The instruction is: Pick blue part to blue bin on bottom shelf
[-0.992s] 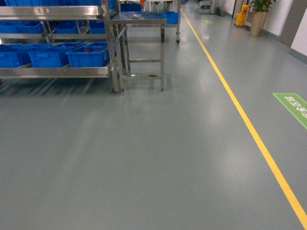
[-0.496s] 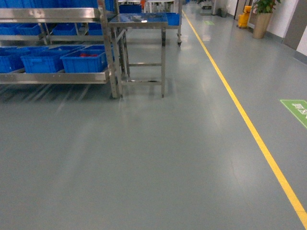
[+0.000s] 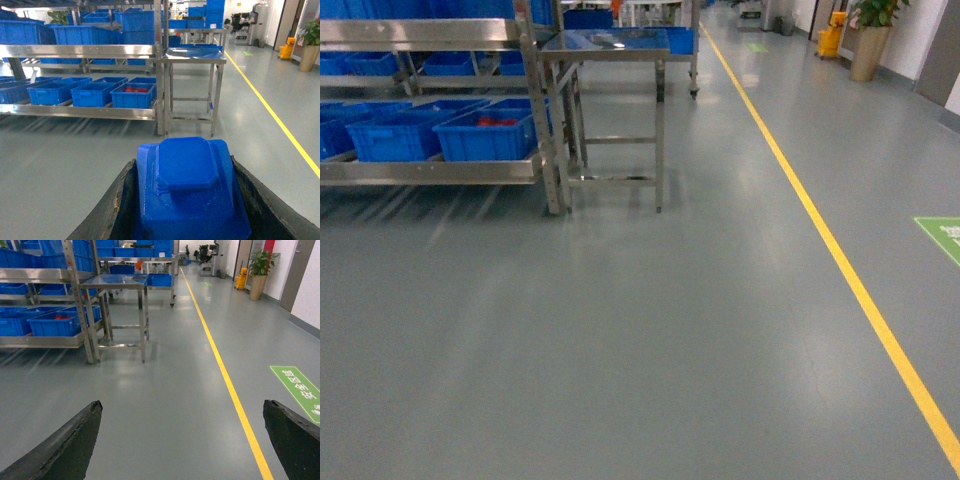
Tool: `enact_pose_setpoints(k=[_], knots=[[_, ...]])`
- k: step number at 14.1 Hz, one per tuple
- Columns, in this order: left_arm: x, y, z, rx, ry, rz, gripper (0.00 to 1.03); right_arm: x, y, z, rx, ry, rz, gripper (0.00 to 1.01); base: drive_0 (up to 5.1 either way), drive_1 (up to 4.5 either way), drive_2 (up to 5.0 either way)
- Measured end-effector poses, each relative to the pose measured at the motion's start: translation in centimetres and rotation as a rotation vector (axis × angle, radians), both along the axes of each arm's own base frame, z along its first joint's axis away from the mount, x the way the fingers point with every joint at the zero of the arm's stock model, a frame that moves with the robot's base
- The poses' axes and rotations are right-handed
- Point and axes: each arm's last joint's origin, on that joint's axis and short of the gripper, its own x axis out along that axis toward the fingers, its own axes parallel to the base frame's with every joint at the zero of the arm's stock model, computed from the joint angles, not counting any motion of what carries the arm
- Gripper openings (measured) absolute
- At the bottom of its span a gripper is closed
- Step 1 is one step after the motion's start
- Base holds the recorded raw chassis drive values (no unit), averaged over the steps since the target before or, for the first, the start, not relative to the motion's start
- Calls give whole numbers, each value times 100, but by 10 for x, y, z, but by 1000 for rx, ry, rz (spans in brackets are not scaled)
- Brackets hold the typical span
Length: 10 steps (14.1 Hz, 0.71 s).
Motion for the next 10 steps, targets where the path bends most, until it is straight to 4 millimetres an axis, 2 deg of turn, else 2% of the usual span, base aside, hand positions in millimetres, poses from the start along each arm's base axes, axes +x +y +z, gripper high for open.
enact_pose_setpoints(k=[10], knots=[[0, 0, 0, 0, -1, 1, 44, 0, 0, 0, 0, -2, 0, 98, 3, 421, -415]])
